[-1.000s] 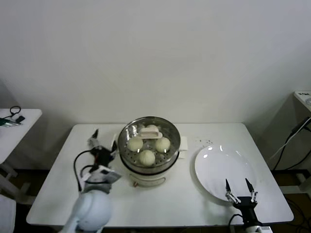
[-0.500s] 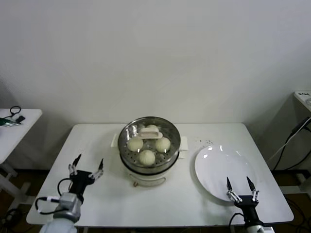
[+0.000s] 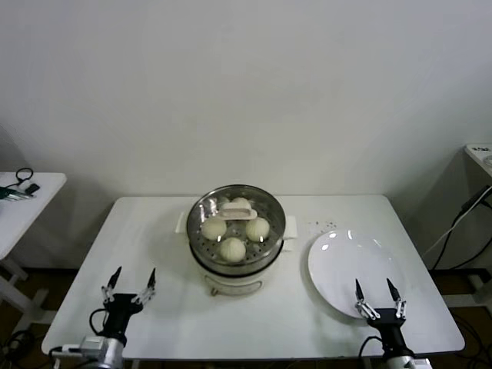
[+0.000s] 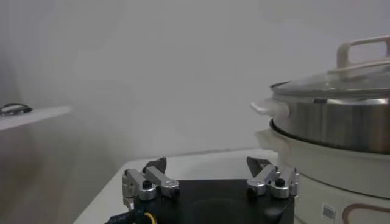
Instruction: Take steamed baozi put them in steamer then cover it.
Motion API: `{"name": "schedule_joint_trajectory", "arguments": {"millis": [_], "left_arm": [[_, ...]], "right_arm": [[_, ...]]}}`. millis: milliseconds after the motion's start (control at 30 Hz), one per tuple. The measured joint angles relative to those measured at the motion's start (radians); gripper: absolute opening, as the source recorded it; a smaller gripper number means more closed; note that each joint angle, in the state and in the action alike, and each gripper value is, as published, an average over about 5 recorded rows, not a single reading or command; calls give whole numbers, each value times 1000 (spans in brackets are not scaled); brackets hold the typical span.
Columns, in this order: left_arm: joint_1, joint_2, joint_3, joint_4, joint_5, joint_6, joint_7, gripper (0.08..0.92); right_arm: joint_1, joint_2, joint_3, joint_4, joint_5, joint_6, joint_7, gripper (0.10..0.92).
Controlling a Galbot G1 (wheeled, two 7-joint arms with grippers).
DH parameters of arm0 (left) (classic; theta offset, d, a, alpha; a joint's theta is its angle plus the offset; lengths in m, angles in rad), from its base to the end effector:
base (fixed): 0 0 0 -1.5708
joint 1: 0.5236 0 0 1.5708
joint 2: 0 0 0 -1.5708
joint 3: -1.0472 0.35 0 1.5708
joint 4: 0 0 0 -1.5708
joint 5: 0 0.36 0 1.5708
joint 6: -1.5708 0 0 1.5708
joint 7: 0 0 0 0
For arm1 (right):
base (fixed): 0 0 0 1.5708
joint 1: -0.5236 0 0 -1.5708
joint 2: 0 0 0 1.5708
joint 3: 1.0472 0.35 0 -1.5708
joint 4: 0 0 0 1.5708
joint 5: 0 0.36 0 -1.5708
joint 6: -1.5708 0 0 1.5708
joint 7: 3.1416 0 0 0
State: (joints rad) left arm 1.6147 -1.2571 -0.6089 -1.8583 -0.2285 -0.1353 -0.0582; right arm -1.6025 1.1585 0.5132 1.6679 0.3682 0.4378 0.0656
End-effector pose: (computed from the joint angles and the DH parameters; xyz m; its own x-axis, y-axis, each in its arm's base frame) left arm 0.1682 0.1045 -0.3761 -0.9912 -0.0353 0.1275 -0.0229 0.9950 0.0975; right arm 0.1515 -0.1228 -0.4355 -0.9995 0.0042 0.0310 0.0037 0.9998 -0.0172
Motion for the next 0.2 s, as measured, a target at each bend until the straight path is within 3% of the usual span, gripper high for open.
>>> {"name": "schedule_joint_trajectory", "arguments": {"millis": [200], "left_arm": [[11, -2, -4, 13, -20, -34, 1, 823]], "right_arm": [[0, 1, -4, 0, 2, 0, 0, 823]]}}
